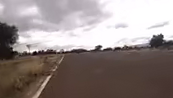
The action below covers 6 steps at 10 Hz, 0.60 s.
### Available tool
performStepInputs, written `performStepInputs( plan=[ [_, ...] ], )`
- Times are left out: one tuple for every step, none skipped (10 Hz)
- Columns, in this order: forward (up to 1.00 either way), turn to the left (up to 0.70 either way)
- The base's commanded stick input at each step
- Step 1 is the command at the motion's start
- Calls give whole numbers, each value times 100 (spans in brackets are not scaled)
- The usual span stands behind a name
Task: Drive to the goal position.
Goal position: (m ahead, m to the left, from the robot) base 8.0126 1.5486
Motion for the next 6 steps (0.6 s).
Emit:
performStepInputs(
  plan=[
    [70,34],
    [70,0],
    [70,35],
    [70,24],
    [70,0],
    [70,0]
  ],
)
